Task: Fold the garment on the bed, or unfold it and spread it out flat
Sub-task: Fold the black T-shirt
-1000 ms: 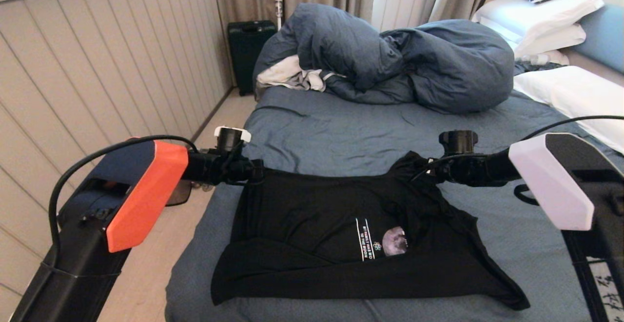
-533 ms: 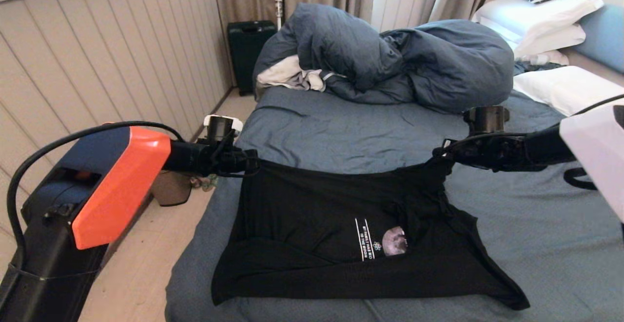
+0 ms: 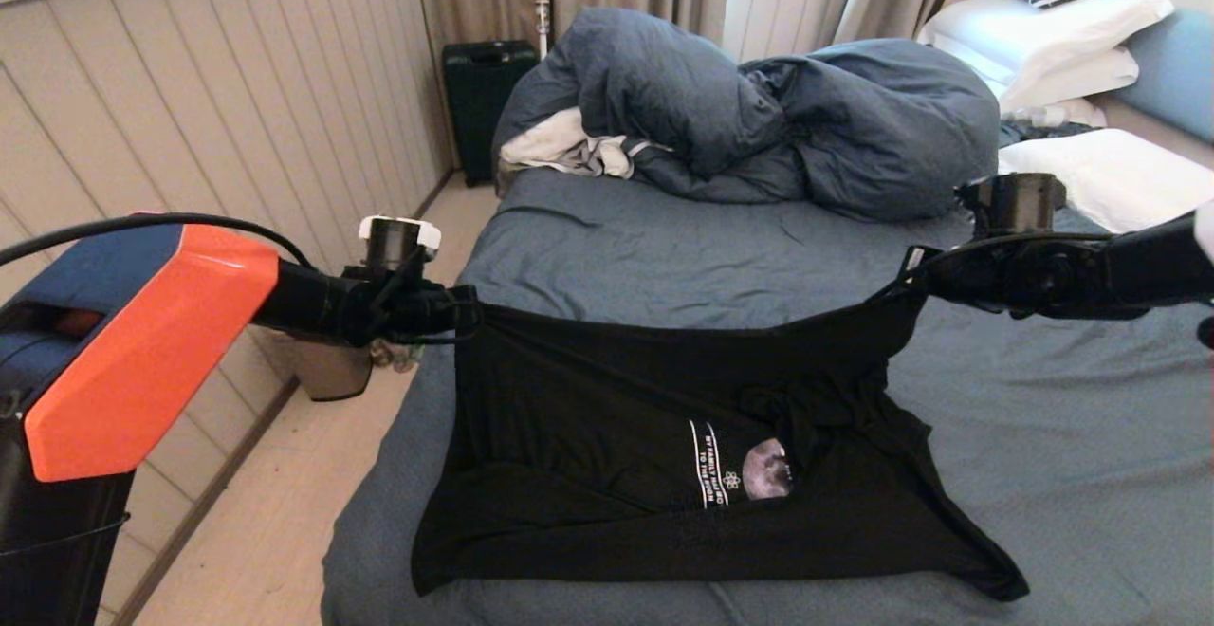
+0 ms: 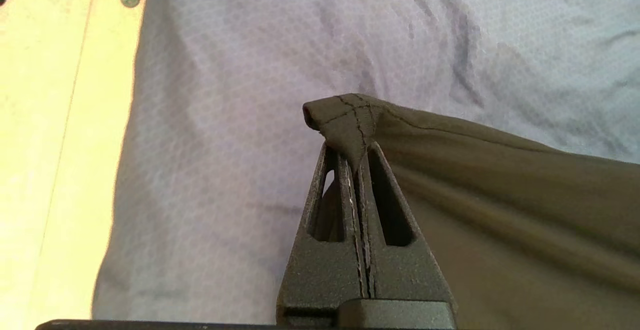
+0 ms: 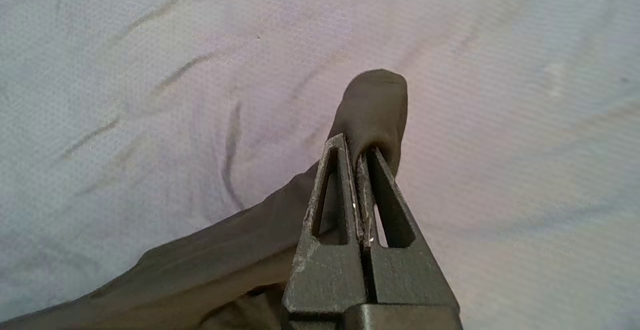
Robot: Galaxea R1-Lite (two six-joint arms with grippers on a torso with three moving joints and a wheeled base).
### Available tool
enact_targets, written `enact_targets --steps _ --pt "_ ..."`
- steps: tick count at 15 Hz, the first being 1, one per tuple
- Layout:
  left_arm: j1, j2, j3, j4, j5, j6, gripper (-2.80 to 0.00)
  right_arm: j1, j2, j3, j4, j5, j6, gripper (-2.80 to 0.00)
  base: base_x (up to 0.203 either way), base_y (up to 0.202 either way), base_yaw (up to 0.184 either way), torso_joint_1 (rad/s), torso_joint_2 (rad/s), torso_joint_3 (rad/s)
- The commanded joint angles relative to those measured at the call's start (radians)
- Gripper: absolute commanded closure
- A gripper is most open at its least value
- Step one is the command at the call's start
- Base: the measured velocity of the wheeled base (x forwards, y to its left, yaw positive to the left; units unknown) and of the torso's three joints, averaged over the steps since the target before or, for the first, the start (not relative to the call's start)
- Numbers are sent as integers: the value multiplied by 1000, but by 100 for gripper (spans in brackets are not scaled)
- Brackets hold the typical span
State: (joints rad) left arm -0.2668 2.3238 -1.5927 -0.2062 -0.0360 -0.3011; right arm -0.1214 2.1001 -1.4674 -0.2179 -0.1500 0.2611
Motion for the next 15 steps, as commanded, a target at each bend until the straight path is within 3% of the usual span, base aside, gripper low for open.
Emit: enact_targets --steps 1,5,10,15 --pt "3 -36 56 -26 1 0 0 -12 -47 34 -2 6 1 0 0 0 0 0 0 0" --pt "3 -80 220 -130 3 6 0 -48 -102 156 -22 53 3 0 0 0 0 0 0 0" --pt "3 -85 479 -351 2 34 0 -64 -140 392 -176 67 -12 0 0 0 0 0 0 0" --pt "3 -61 582 -431 2 65 0 -67 -108 574 -321 69 -55 0 0 0 0 0 0 0"
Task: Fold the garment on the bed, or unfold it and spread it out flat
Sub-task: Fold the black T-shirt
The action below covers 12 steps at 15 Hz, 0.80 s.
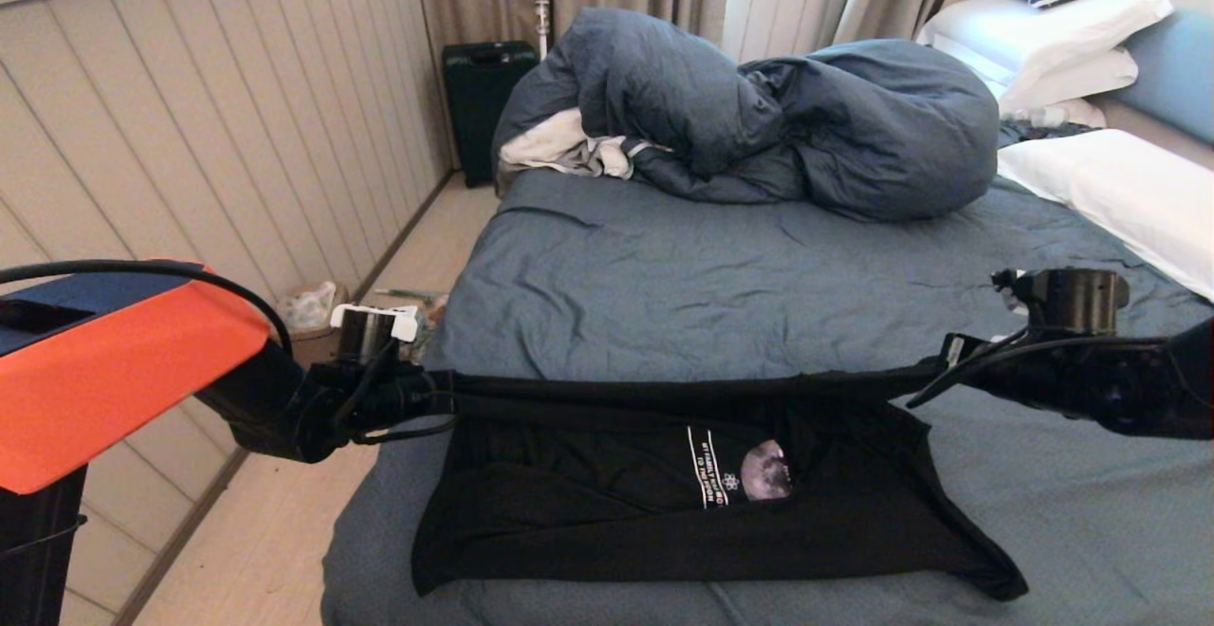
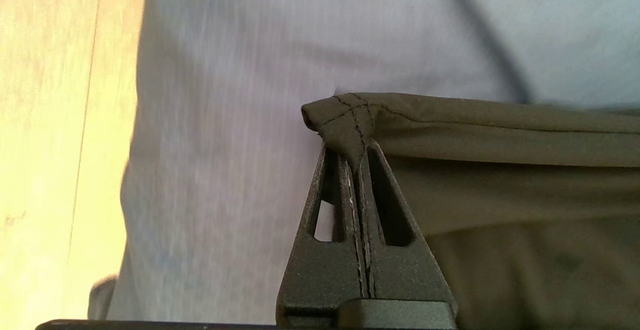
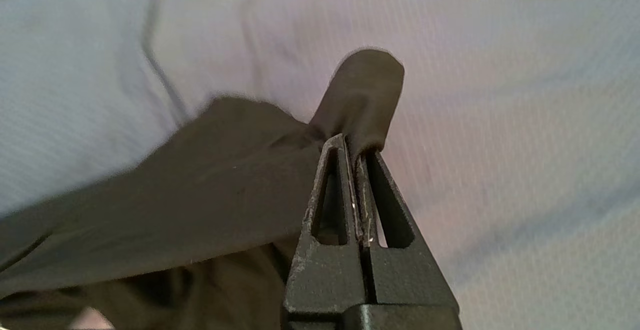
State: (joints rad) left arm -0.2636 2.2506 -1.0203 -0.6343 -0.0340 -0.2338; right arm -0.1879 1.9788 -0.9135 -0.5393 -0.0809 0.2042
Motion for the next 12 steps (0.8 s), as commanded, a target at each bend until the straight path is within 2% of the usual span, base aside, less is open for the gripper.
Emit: enact_targets --steps 1,5,8,12 --pt "0 18 28 -10 -2 -1 0 -4 31 46 -24 0 -3 0 0 0 0 0 0 0" --pt "-3 23 121 -89 -15 39 0 -30 96 136 -170 1 -41 0 0 0 0 0 0 0" --pt "-5 33 155 -101 -36 66 0 -37 136 156 -201 1 -46 0 0 0 0 0 0 0" --pt "-5 36 173 -102 -37 65 0 -42 140 190 -222 1 -48 0 0 0 0 0 0 0"
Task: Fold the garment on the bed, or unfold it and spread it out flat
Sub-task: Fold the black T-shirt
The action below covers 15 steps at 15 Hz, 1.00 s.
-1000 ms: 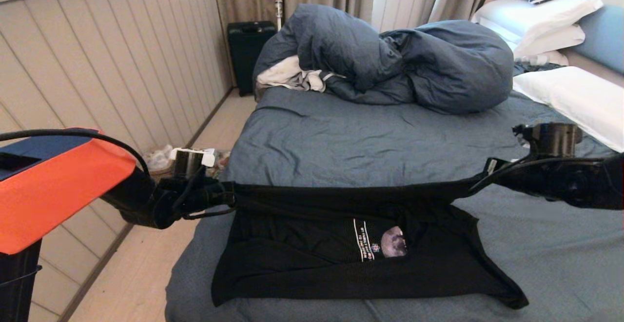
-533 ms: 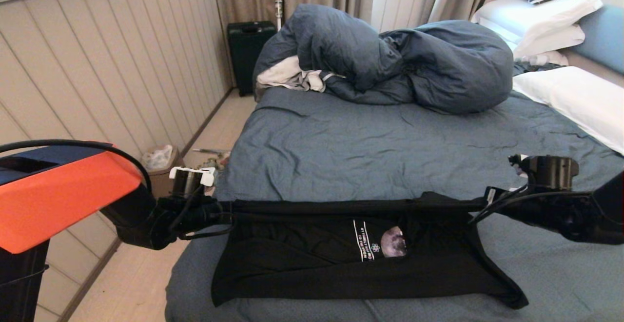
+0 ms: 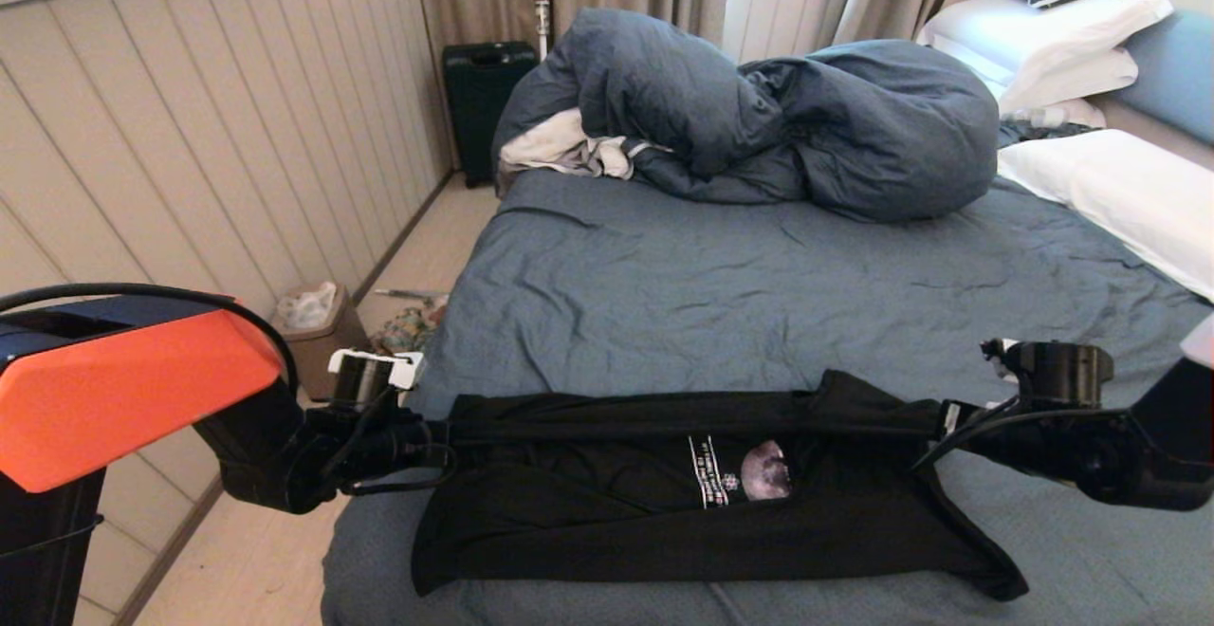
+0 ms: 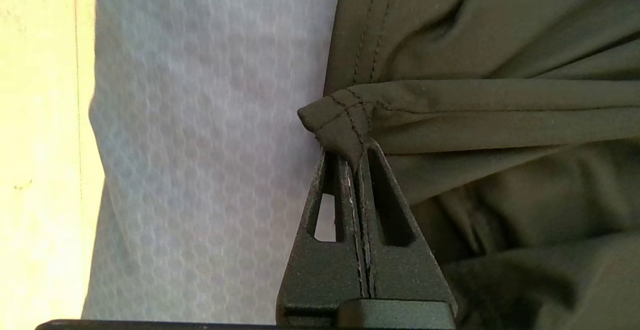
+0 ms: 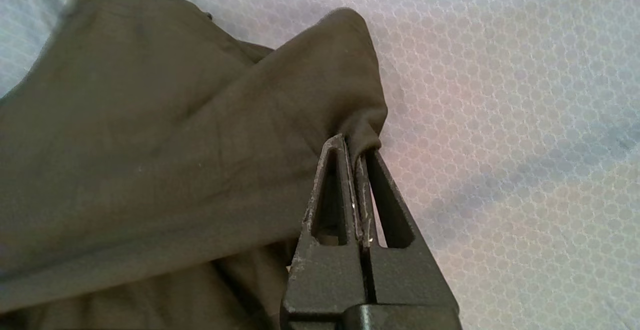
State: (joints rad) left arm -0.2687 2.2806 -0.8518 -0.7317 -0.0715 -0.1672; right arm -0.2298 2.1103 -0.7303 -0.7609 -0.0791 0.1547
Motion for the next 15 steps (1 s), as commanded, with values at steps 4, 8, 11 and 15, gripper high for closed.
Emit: enact_targets --steps 4,8,11,15 --pt "0 7 32 -13 0 -3 0 -19 34 22 -37 -1 -6 0 0 0 0 0 0 0" --pt "-5 26 102 -117 1 27 0 -16 48 51 -44 -1 -13 0 0 0 0 0 0 0" --pt "-6 20 144 -152 1 41 -280 -13 49 88 -132 0 -32 -280 0 0 0 0 0 0" --pt "-6 -13 234 -235 1 62 -280 -20 30 136 -162 1 -45 -280 0 0 0 0 0 0"
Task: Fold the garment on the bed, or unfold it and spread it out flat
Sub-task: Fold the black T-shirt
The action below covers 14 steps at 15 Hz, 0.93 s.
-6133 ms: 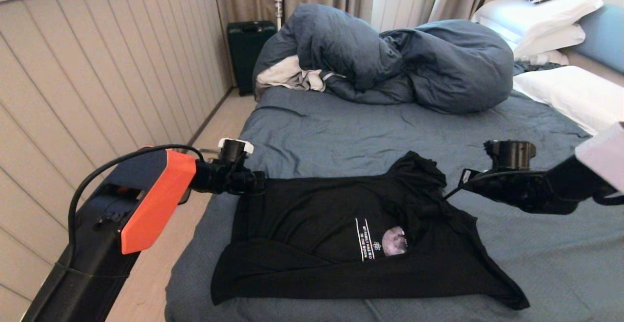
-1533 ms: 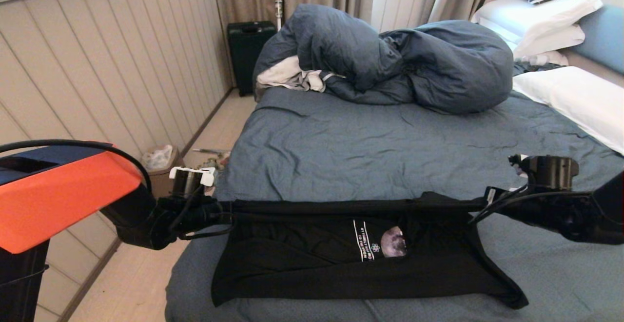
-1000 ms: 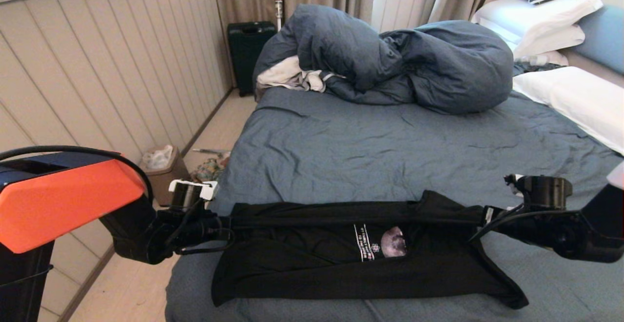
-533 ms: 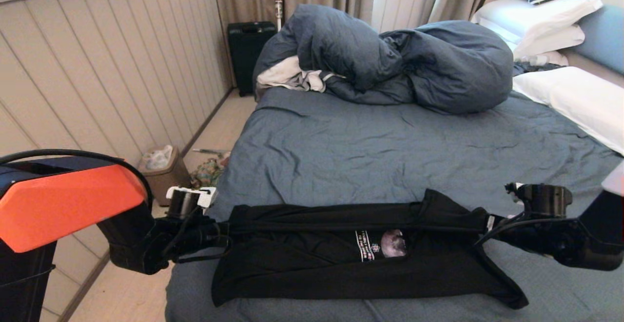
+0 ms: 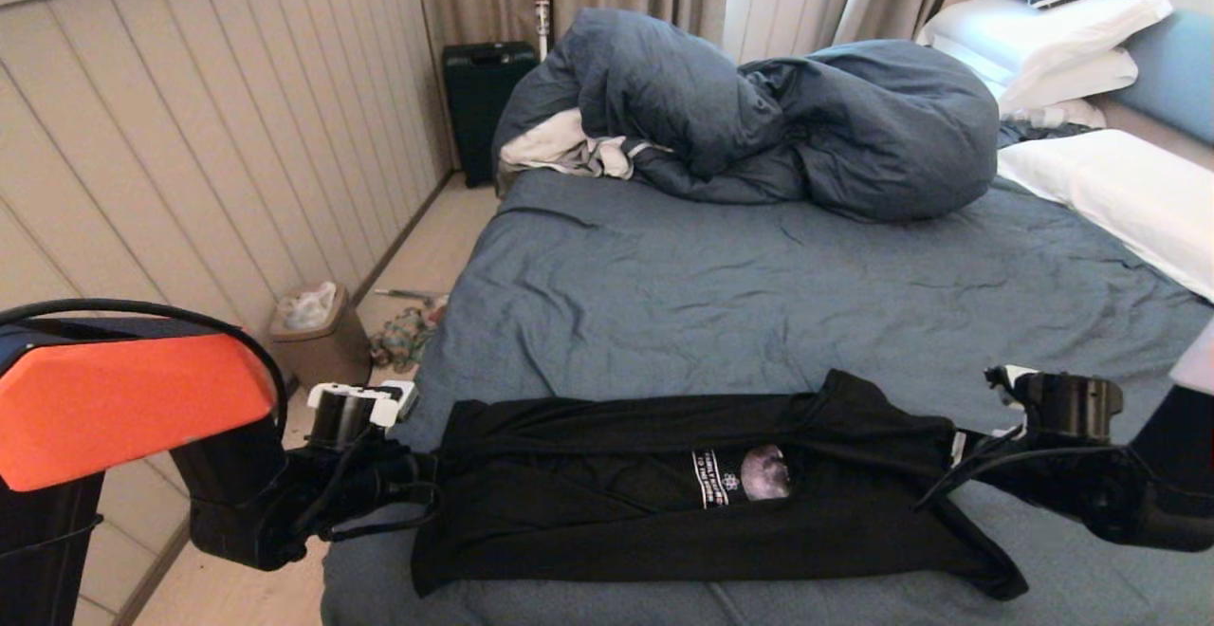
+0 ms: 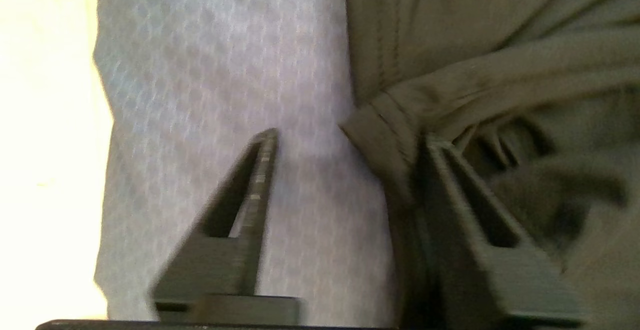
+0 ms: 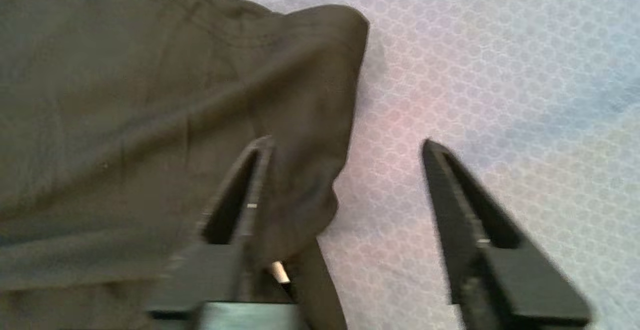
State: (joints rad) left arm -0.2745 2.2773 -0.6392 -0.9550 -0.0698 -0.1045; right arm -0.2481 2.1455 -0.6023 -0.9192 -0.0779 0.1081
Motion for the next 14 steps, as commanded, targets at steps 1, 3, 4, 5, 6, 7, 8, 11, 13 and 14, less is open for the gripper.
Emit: enact_targets --steps 1,3,4,5,6,7,8,11,13,14 --pt "0 -13 56 -51 -1 1 -280 -10 -14 14 -15 0 1 -280 0 0 0 0 0 0" --pt "0 -27 151 -162 -1 1 -280 -31 -55 16 -25 23 3 -280 0 0 0 0 0 0" --pt "0 -39 195 -224 -1 1 -280 -37 -85 16 -19 42 4 -280 0 0 0 0 0 0" --pt "5 -66 227 -279 1 -1 -280 -44 -118 17 -15 56 4 -280 0 0 0 0 0 0" --pt "12 -97 237 -294 5 -2 -280 -47 -145 15 -8 62 3 -280 0 0 0 0 0 0" --pt "17 -131 239 -296 7 -4 -280 -47 -169 5 17 63 4 -280 0 0 0 0 0 0" --pt "24 -170 234 -287 10 -5 -280 -46 -192 -22 67 65 4 0 0 0 0 0 0 0" --pt "43 -322 157 -104 11 -14 0 -39 -279 -135 249 69 29 0 0 0 0 0 0 0" --pt "50 -426 18 173 1 -85 0 -25 -327 -245 465 85 66 0 0 0 0 0 0 0" --pt "46 -464 -44 298 -13 -139 0 -12 -337 -299 567 97 93 0 0 0 0 0 0 0"
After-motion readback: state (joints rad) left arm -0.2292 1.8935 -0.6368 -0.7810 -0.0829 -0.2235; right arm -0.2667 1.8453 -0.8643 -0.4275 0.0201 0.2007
